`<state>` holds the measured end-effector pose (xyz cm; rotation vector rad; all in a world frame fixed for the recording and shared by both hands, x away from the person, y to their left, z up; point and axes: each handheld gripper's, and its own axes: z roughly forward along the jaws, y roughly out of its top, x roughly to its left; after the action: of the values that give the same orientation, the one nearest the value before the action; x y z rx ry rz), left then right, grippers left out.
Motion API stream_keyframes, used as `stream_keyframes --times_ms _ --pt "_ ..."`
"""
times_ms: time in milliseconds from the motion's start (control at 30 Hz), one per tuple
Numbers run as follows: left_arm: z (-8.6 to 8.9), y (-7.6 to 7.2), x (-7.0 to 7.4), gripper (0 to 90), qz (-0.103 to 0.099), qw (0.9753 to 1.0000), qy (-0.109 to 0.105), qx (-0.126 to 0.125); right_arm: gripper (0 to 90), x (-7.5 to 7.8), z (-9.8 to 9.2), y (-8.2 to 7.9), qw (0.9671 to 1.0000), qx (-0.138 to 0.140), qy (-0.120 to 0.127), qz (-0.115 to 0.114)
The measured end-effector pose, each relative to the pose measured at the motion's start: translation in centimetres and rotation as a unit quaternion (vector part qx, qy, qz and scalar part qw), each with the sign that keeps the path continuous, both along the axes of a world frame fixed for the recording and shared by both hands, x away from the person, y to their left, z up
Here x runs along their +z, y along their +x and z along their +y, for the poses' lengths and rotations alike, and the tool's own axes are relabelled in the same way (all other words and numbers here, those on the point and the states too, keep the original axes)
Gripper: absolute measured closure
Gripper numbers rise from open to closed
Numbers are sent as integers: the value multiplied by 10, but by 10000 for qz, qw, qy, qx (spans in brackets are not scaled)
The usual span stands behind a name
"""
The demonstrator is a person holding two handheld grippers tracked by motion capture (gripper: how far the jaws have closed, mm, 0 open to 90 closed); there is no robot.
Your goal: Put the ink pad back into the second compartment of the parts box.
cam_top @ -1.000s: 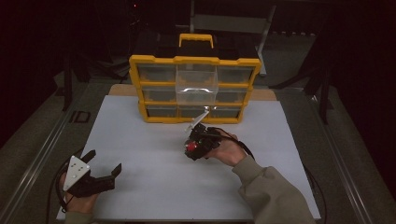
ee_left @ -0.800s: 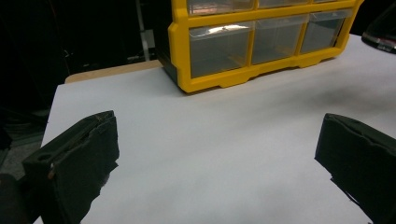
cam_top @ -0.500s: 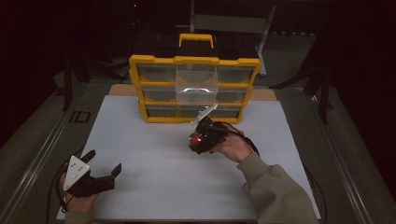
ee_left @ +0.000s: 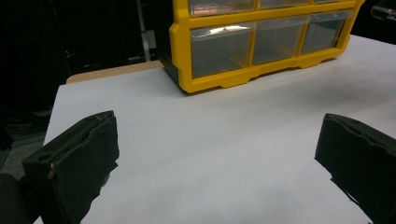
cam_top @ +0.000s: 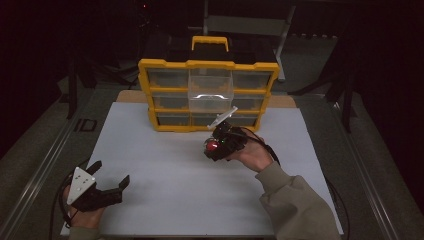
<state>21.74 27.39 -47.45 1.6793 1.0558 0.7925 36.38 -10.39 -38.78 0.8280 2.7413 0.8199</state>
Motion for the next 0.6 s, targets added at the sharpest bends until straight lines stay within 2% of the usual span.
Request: stream_keyframes --times_ms 600 --pt "0 0 0 2 0 10000 0 -5 295 15 -18 4 9996 -257 80 -103"
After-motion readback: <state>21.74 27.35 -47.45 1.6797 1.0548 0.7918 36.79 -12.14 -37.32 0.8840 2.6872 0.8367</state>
